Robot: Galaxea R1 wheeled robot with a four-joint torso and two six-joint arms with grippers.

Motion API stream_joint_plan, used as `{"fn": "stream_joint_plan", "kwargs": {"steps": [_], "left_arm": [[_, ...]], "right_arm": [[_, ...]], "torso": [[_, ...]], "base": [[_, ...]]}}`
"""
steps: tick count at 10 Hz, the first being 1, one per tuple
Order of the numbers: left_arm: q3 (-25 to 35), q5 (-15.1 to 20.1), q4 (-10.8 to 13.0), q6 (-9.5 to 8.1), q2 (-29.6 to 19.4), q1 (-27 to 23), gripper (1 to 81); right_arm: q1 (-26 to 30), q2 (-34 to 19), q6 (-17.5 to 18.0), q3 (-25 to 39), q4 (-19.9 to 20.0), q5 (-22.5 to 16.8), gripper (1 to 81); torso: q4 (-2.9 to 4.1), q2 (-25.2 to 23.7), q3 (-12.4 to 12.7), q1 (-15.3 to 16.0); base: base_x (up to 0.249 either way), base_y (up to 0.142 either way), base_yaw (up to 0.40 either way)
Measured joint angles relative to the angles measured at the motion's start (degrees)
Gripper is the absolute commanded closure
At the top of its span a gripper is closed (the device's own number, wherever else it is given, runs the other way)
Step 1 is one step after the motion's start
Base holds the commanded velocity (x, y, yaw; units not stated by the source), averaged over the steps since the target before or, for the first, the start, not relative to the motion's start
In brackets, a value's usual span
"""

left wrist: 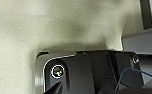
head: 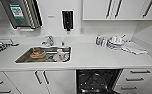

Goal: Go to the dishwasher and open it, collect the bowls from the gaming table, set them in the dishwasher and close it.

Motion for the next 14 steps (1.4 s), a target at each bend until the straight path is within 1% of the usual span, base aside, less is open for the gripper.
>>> {"fn": "stream_joint_plan", "kwargs": {"steps": [1,2,3,4,6,8,10,11,12,14], "left_arm": [[-3.3,-1.9,0.0,0.00,3.7,2.0,1.0],[-6.4,-2.7,0.0,0.00,7.1,4.6,1.0],[-9.4,-2.9,0.0,0.00,9.3,6.6,1.0],[-13.3,-3.3,0.1,0.00,10.7,7.2,1.0],[-19.7,-5.2,0.1,0.00,14.4,6.7,1.0],[-20.9,-5.9,0.2,0.02,18.4,8.6,1.0],[-22.1,-5.7,0.3,0.02,18.9,10.2,1.0],[-23.2,-5.9,0.3,0.02,19.1,9.7,1.0],[-24.4,-6.1,0.3,0.04,20.0,9.2,1.0],[-26.7,-6.1,0.4,0.04,22.6,9.2,1.0]], "right_arm": [[-0.8,1.8,0.0,-3.3,-1.3,1.3,1.0],[-1.5,3.8,0.0,-6.7,-2.3,2.3,1.0],[-2.3,5.7,0.0,-9.7,-3.2,3.3,1.0],[-3.1,7.4,0.0,-12.0,-4.1,4.4,1.0],[-4.8,9.6,0.0,-13.1,-5.5,5.9,1.0],[-5.1,9.9,0.0,-13.4,-5.5,5.7,1.0],[-5.0,10.5,0.0,-15.0,-5.5,5.5,1.0],[-4.9,11.3,0.0,-16.1,-5.5,5.4,1.0],[-4.9,12.0,0.1,-17.2,-5.5,5.4,1.0],[-4.9,13.1,0.2,-19.8,-5.5,5.4,1.0]], "torso": [[0.00,0.0,0.0,0.0],[0.00,0.0,0.0,0.0],[0.00,0.0,0.0,0.0],[0.00,0.0,0.0,0.0],[0.00,0.0,0.0,0.0],[0.00,0.0,0.0,0.0],[0.00,0.0,0.0,0.0],[0.00,0.3,0.0,-0.3],[0.00,1.3,0.1,-0.9],[0.00,5.0,0.1,-3.3]], "base": [[0.000,0.000,0.000],[0.000,0.000,0.000],[0.000,0.000,0.000],[0.000,0.000,0.000],[0.000,0.000,0.000],[0.000,0.000,0.000],[0.000,0.000,0.000],[0.000,0.000,0.000],[0.000,0.000,0.000],[0.000,0.000,0.000]]}}
